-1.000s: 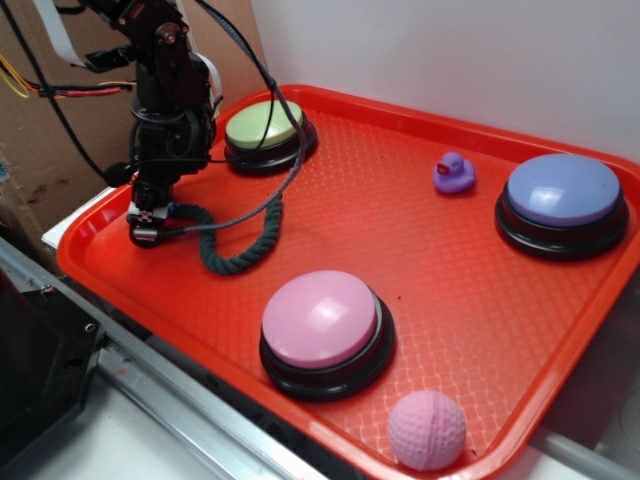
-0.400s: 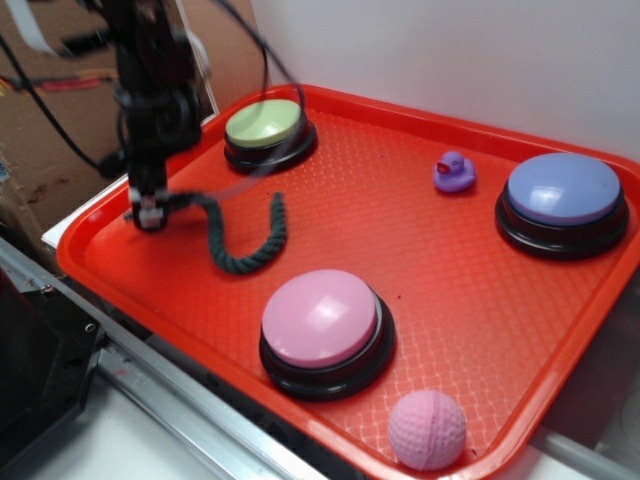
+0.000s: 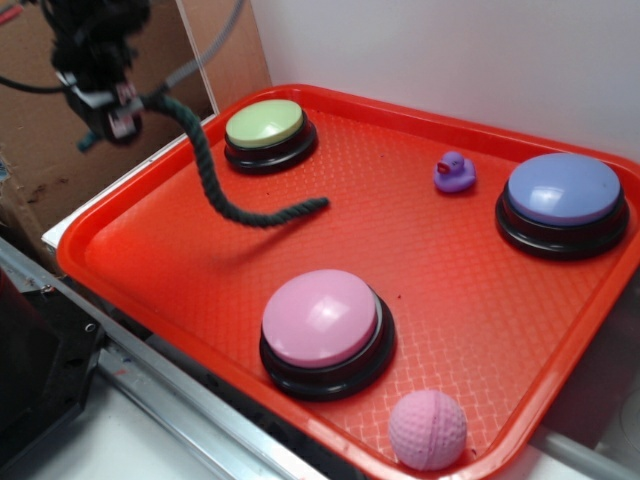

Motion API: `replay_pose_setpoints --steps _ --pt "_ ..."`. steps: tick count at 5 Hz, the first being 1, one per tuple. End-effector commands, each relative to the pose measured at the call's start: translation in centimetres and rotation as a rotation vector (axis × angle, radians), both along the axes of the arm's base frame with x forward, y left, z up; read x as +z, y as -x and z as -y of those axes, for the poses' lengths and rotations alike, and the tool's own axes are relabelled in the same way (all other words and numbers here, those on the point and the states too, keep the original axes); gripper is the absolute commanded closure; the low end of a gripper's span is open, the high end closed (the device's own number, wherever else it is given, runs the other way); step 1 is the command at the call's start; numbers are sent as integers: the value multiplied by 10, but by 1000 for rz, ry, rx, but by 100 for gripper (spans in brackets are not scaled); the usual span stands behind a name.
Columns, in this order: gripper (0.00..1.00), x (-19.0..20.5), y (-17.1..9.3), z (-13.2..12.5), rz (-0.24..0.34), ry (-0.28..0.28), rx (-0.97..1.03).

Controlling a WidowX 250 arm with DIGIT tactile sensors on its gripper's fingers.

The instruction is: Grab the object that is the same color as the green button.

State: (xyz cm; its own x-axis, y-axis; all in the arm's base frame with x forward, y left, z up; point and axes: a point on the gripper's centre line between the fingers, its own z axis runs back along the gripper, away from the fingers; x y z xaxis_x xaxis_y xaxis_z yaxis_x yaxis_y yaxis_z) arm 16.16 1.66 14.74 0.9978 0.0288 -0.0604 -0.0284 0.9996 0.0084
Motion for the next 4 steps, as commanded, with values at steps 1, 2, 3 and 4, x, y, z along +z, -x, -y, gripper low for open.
replay_pose_setpoints --steps 1,2,3,4 --pt "100 110 0 16 128 21 77" --pt "100 112 -2 18 132 -4 57" --pt "100 104 -3 16 123 -16 60" --pt "100 99 -7 13 111 -36 66"
